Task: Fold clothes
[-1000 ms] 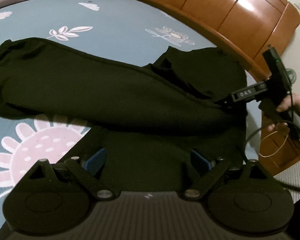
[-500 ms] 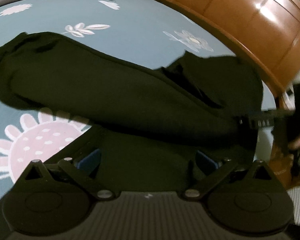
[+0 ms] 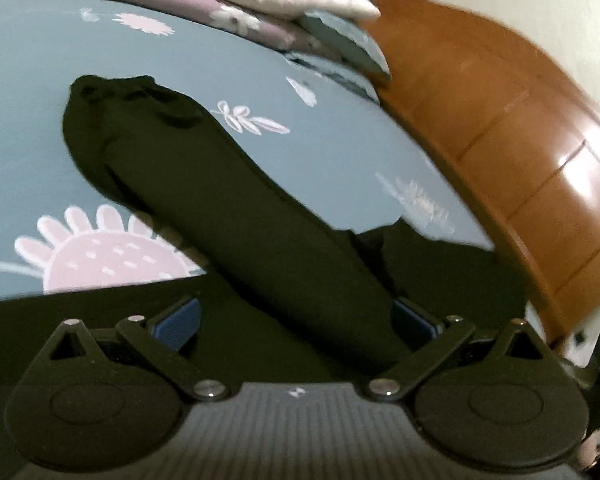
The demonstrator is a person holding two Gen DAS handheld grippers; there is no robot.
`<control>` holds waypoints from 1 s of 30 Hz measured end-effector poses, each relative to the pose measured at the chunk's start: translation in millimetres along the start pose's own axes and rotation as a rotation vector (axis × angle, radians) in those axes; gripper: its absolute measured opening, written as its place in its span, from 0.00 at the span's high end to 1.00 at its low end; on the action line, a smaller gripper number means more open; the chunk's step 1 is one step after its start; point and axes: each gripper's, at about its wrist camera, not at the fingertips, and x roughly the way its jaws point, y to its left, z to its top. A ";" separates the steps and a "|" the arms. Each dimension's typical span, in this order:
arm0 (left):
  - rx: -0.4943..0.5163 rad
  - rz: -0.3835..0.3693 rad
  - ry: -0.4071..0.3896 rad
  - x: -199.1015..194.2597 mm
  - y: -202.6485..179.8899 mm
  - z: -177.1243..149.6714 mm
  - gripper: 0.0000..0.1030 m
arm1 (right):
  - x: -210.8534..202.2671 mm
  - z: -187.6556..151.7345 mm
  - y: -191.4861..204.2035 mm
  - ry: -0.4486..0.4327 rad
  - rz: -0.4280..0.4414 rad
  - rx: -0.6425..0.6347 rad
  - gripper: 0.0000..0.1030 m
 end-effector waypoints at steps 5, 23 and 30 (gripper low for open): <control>-0.055 -0.021 -0.016 -6.3 -6.7 -3.6 0.02 | -6.4 17.6 10.6 -0.025 0.226 -0.041 0.09; -0.273 -0.157 0.111 36.6 12.2 15.3 0.02 | 89.7 61.3 -10.8 0.214 0.488 0.093 0.05; -0.453 -0.252 0.111 52.4 36.0 20.1 0.02 | 111.7 78.3 -10.3 0.267 0.626 0.147 0.03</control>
